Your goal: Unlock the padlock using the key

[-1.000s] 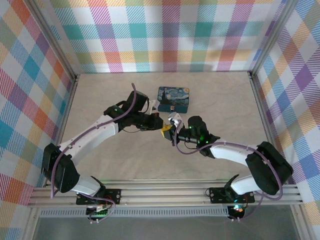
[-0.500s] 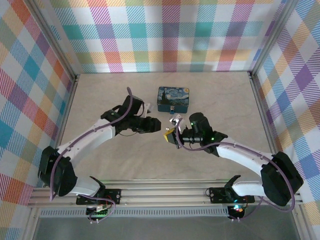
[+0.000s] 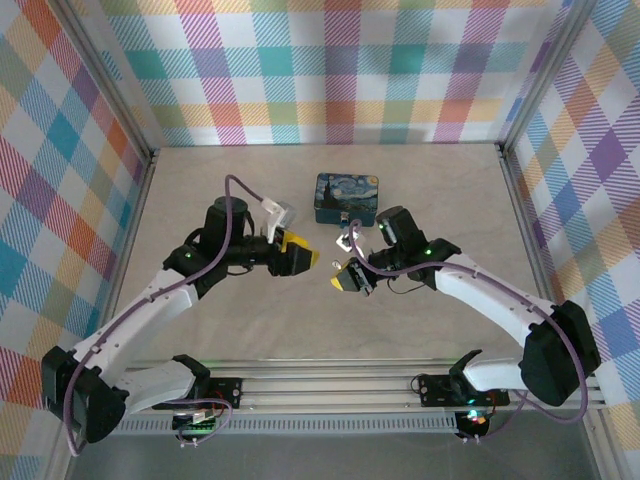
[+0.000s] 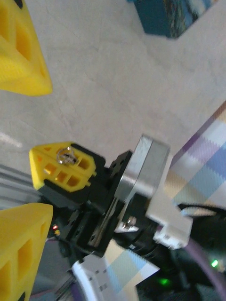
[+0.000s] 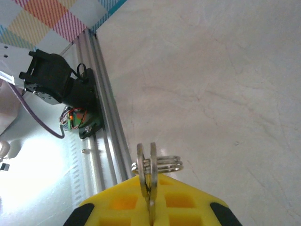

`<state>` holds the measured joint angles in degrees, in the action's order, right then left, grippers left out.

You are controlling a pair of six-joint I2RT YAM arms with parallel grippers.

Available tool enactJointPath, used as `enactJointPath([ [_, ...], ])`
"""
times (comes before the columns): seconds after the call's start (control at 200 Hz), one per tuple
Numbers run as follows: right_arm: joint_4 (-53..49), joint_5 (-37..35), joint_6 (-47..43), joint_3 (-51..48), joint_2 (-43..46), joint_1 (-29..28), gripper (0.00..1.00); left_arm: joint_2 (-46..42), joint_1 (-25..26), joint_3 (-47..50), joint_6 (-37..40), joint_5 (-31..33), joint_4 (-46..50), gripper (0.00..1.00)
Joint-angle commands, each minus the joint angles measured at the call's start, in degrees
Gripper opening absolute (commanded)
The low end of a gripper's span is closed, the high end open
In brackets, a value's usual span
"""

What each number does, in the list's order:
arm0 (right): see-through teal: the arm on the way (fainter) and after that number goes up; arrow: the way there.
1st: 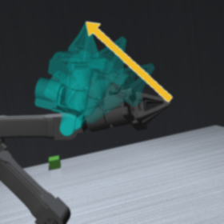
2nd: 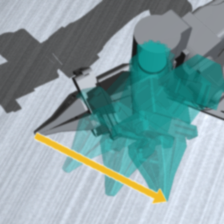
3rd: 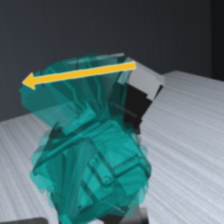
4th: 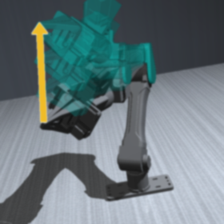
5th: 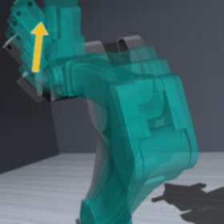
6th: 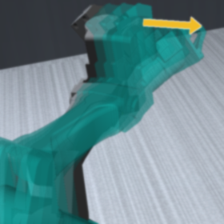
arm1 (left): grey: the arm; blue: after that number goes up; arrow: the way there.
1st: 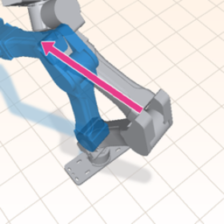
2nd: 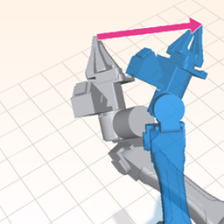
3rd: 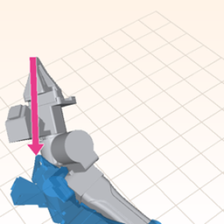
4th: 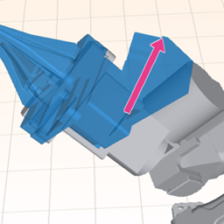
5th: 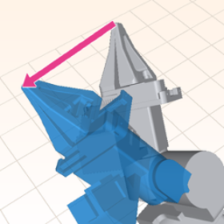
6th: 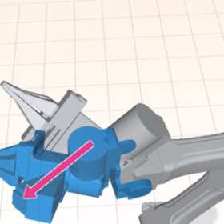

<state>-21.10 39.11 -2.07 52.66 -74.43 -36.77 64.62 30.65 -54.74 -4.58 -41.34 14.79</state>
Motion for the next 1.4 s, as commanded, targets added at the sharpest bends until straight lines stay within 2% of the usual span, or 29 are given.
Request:
enactJointPath([
  [0.0, -1.83, 3.93, -0.4, 0.95, -0.45, -0.47, 0.0, 3.08, 0.41, -2.11, 6.57, -8.22, 2.89, 0.61],
  [0.1, -1.66, 4.13, 0.29, 1.12, -0.78, -0.84, 0.0, 6.02, 0.54, -3.17, 8.03, -12.52, 4.87, 0.59],
  [0.24, -1.25, 4.22, 1.11, 1.21, -1.15, -1.28, 0.0, 9.39, 1.28, -4.31, 8.09, -15.2, 4.46, 0.6],
  [0.405, -0.88, 4.22, 1.35, 1.56, -1.68, -2.16, 0.0, 12.56, 2.02, -6.32, 8.65, -15.44, 4.99, 0.57],
  [0.53, -0.41, 3.83, 1.62, 1.48, -1.55, -2.51, 0.0, 14.71, 2.3, -7.47, 9.11, -12.88, 6.82, 0.52],
  [0.835, 3.3, 2.96, 1.65, -0.98, 0.47, -2.51, 0.0, 17.81, 2.29, -8.2, 10.27, -11.64, 10.34, 0.43],
  [0.885, 3.22, 2.84, 1.46, -0.9, 0.22, -2.51, 0.0, 18.84, 2.31, -8.6, 10.13, -12.71, 10.55, 0.38],
  [0.915, 3.15, 2.76, 1.45, -0.81, 0.1, -2.51, 0.0, 19.26, 2.3, -8.79, 10.02, -13.5, 10.45, 0.31],
  [0.965, 3.16, 2.61, 1.45, -0.73, -0.01, -2.51, 0.0, 19.9, 2.3, -9.03, 9.63, -14.42, 10.44, 0.14],
  [1.045, 3.47, 2.08, 1.66, -0.94, 0.19, -2.53, 0.0, 20.37, 2.24, -9.25, 8.54, -14.4, 10.1, 0.0],
  [1.07, 3.58, 1.44, 1.71, -1.06, 0.37, -2.51, 0.03, 20.52, 2.22, -9.27, 8.17, -14.26, 9.95, 0.0],
  [1.15, 3.82, -2.06, 2.04, -1.72, 1.64, -2.5, 0.21, 20.77, 1.96, -8.86, 6.25, -12.8, 9.24, 0.0],
  [1.215, 5.63, -7.25, 3.4, -3.1, 4.22, -2.44, 0.37, 20.6, 0.68, -7.4, 1.58, -10.4, 6.58, 0.0],
  [1.305, 11.85, -16.39, 8.45, -7.41, 10.15, -1.87, 0.47, 19.82, -2.55, -3.36, -7.84, -8.21, -1.75, 0.0],
  [1.36, 15.66, -23.03, 14.14, -10.44, 14.0, -1.22, 0.56, 18.79, -4.93, -0.06, -16.57, -6.1, -7.95, 0.0],
  [1.395, 17.34, -26.38, 17.51, -11.81, 16.34, -0.99, 0.59, 18.17, -6.3, 2.16, -21.76, -4.77, -11.88, 0.0],
])
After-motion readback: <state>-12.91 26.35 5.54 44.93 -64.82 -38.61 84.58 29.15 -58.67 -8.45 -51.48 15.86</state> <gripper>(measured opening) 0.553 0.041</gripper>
